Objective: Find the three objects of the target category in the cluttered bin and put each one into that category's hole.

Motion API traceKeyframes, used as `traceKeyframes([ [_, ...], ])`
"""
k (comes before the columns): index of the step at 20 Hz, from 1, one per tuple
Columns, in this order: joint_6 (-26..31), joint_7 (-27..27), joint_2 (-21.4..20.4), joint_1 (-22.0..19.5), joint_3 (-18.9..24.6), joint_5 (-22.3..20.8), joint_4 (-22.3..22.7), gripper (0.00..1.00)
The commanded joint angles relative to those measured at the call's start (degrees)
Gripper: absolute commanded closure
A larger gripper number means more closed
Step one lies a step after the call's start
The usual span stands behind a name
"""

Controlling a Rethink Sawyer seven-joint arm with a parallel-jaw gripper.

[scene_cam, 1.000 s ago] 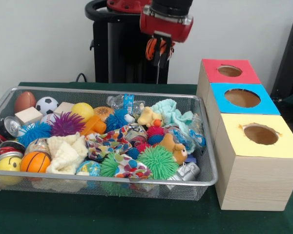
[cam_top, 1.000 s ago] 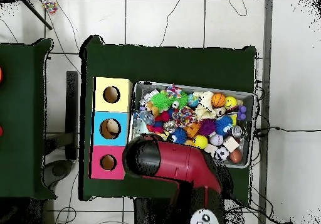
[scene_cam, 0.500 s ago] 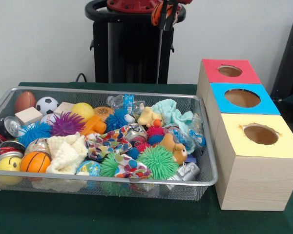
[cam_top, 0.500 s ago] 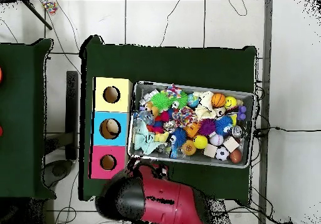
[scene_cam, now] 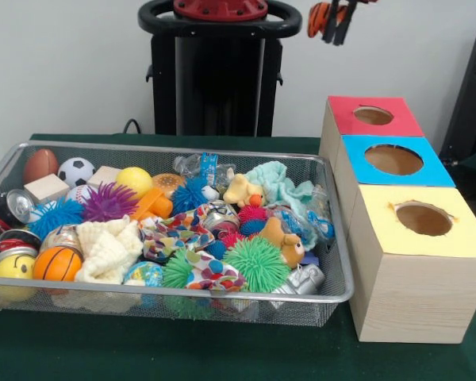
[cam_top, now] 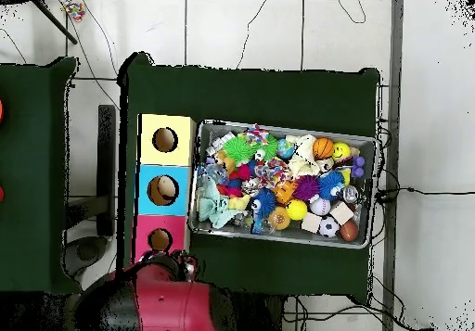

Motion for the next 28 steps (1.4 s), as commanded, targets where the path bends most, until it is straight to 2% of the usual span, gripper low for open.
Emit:
traceKeyframes([
  [1, -1.81, 18.29, 6.19, 2.84, 1.55, 4.01, -0.17, 1.00],
  [4, -3.50, 17.81, 7.21, 3.03, 2.32, 4.23, -0.08, 1.00],
  [13, -10.73, 13.80, 8.09, -1.38, 5.81, 4.53, 4.87, 1.00],
  [16, -12.27, 13.01, 7.97, -2.39, 5.74, 3.78, 6.45, 1.00],
  [23, -11.98, 13.08, 7.95, -1.49, 0.82, 0.66, 6.84, 1.00],
  [28, -11.71, 15.50, 9.61, 2.35, -2.90, 0.30, 5.44, 1.00],
])
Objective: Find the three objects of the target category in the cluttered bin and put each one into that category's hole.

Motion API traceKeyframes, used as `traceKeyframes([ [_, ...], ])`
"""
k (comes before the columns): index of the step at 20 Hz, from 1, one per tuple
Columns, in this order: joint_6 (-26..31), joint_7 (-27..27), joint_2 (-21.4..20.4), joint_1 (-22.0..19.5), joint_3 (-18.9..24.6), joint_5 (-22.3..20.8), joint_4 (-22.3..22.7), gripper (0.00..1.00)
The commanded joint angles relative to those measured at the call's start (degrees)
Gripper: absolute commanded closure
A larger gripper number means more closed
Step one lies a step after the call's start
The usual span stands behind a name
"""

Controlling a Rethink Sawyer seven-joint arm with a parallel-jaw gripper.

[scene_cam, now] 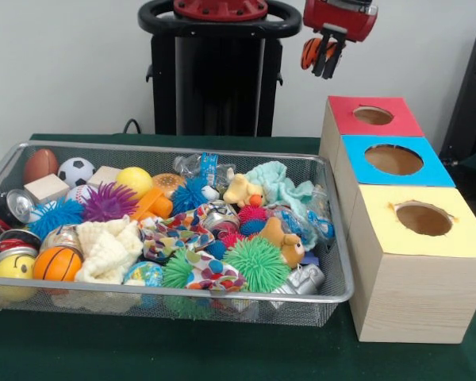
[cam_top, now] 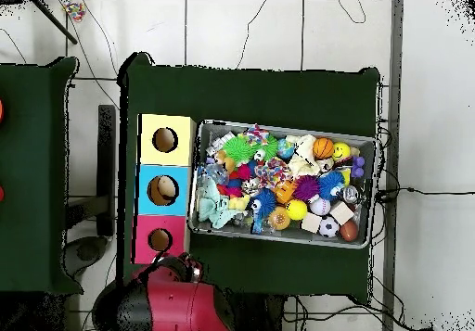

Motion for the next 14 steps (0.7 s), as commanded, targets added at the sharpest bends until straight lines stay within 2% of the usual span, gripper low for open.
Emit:
traceKeyframes([
  [1, -1.26, 11.89, 2.91, 3.07, -2.83, -1.69, 1.15, 1.00],
  [14, -0.53, 15.12, 6.69, 9.95, -4.26, 2.51, -0.39, 1.00],
])
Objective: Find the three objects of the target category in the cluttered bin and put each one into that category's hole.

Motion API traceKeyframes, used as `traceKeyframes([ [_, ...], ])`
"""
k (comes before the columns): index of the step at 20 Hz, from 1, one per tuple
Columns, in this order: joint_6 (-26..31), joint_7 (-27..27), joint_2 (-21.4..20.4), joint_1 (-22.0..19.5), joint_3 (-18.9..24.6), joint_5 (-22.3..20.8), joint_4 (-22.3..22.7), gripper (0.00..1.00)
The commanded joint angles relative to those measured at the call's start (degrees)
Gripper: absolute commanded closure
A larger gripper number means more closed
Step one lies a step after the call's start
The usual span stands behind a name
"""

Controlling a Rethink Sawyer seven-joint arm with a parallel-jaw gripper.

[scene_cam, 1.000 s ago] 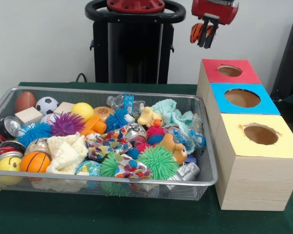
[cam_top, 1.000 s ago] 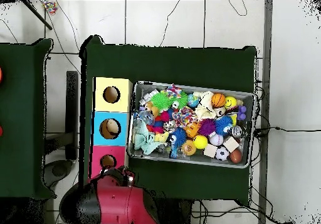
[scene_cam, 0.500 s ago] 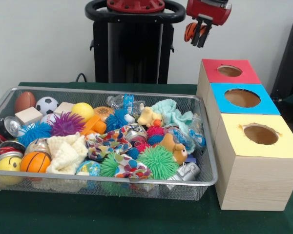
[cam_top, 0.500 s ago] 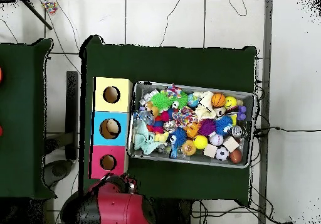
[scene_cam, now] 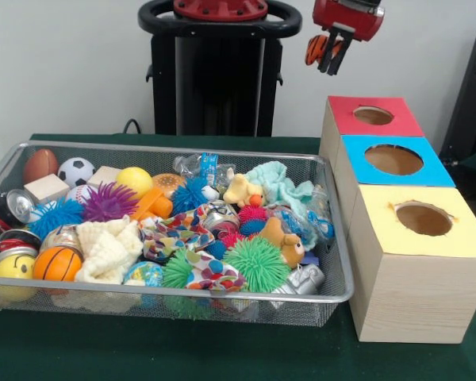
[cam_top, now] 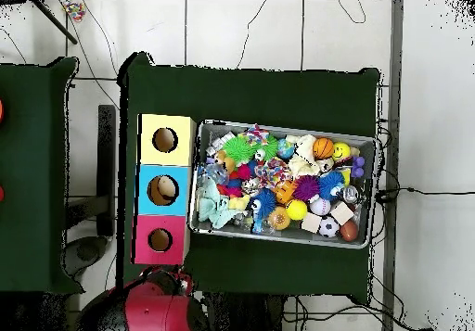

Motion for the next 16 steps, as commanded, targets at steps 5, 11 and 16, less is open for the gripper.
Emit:
traceKeyframes([
  [5, -1.06, 16.49, 5.89, 3.27, 0.02, 3.95, -1.46, 1.00],
  [11, -1.54, 16.36, 6.86, 3.55, 0.98, 5.55, -1.92, 1.00],
  [16, -0.68, 16.65, 7.96, 5.32, -0.31, 6.34, -2.77, 1.00],
])
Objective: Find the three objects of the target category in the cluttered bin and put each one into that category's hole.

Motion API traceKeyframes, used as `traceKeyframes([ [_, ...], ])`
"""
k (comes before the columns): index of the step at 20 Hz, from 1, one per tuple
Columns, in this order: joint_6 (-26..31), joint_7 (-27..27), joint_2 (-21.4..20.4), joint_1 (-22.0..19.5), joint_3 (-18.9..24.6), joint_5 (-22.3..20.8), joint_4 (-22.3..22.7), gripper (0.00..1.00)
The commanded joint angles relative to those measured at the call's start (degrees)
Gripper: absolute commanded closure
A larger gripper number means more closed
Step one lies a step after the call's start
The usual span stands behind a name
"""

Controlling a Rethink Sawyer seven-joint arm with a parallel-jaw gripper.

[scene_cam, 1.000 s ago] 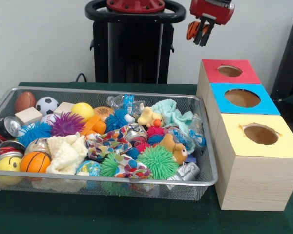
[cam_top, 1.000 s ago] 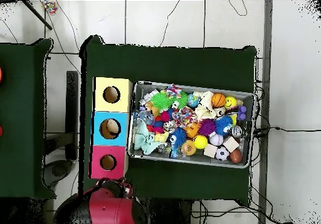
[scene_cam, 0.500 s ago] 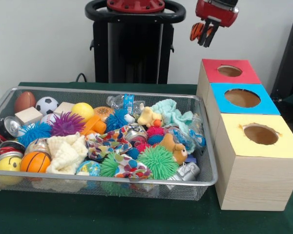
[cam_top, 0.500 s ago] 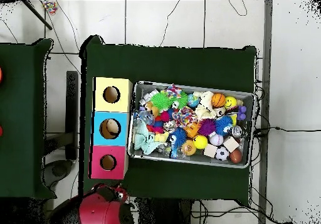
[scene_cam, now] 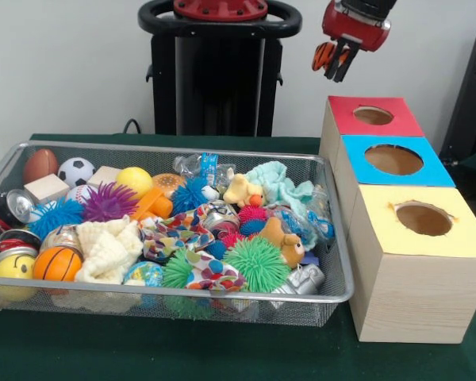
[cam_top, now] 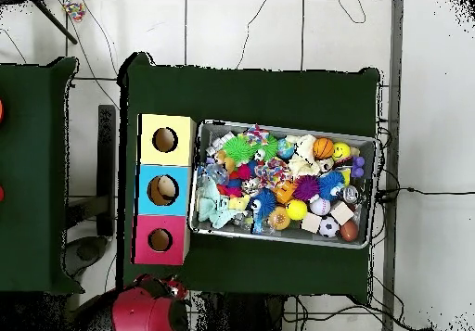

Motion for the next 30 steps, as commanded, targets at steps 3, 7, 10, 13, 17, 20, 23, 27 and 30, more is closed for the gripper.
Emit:
traceKeyframes([
  [3, -0.57, 15.21, 3.59, 0.65, -0.11, 4.21, -2.97, 1.00],
  [7, 0.13, 15.18, 3.26, 1.37, -0.87, 4.49, -2.79, 1.00],
  [10, 1.03, 15.55, 3.75, 2.31, -2.33, 4.61, -3.33, 1.00],
  [13, 2.19, 16.61, 4.41, 3.94, -4.04, 4.98, -3.86, 1.00],
  [17, 2.79, 16.76, 4.95, 4.89, -4.98, 5.69, -4.23, 1.00],
  [20, 2.48, 16.73, 5.71, 5.51, -5.29, 6.38, -4.16, 1.00],
  [23, 2.64, 15.06, 5.39, 4.87, -4.66, 6.77, -4.38, 1.00],
  [27, 1.92, 13.44, 3.63, 3.31, -0.04, 8.45, -2.65, 1.00],
  [30, 1.17, 12.77, 2.99, 1.76, 2.36, 9.93, -1.67, 1.00],
])
